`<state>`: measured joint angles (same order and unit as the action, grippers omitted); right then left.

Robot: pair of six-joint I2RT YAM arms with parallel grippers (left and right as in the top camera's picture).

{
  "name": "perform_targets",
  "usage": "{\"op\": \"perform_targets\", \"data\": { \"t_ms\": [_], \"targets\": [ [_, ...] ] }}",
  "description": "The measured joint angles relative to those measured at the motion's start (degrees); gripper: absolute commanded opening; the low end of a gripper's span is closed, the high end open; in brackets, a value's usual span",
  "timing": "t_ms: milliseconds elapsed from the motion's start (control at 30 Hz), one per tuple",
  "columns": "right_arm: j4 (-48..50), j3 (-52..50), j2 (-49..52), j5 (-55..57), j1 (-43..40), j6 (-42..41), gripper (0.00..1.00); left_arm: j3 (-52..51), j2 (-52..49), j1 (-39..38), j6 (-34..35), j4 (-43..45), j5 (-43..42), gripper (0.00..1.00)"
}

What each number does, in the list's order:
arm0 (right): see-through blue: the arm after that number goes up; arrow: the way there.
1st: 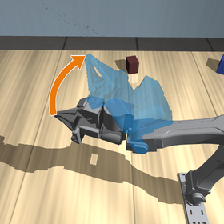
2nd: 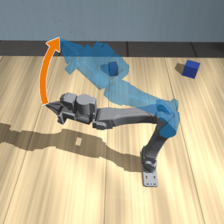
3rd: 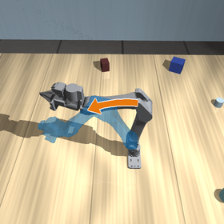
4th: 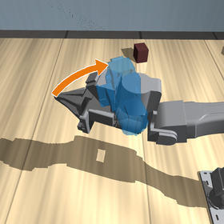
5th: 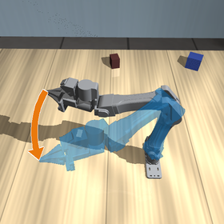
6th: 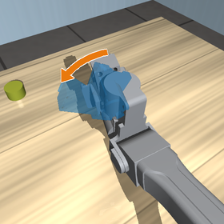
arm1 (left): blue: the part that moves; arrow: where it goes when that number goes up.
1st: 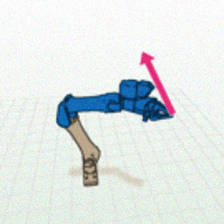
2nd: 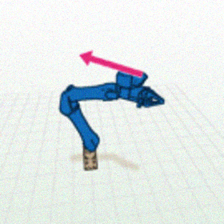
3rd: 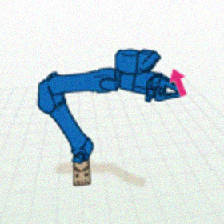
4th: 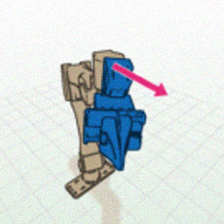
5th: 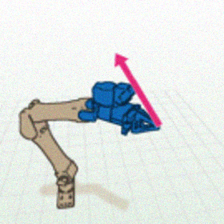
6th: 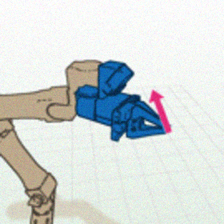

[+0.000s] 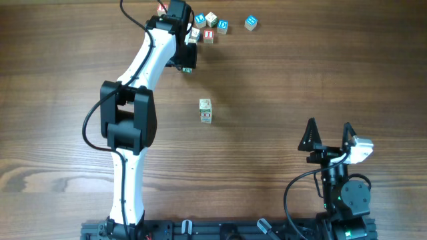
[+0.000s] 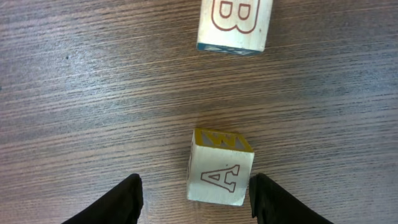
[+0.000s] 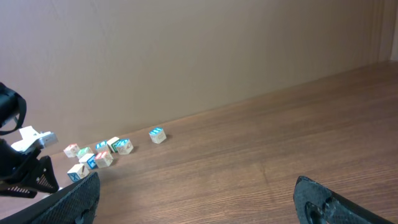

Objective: Form a tower
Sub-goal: 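Align the left gripper over a yellow-lettered A block and grasp it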

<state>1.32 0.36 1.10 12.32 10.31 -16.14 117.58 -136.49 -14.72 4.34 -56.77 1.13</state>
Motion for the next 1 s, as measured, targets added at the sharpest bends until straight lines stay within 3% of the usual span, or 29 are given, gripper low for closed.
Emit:
{"op": "perform_targets", "data": {
  "t_ms": [133,400,600,1000],
  "targets": [
    [0.0,0.0,0.0,0.0,0.0,0.0,1.0,-0.8,0.0,0.0,-1.2,0.9,-0.2,0.59],
    [0.0,0.0,0.0,0.0,0.0,0.0,1.0,-7.3,0.1,0.0,-2.3,8.4,-0.2,0.4],
    [0.0,0.0,0.0,0.0,0.0,0.0,1.0,-7.4,0.1,0.0,-2.1,9.6,-0.2,0.47],
    [0.0,0.0,0.0,0.0,0.0,0.0,1.0,-7.4,0.3,0.0,-2.2,11.8,-0.4,0.45]
  ]
}}
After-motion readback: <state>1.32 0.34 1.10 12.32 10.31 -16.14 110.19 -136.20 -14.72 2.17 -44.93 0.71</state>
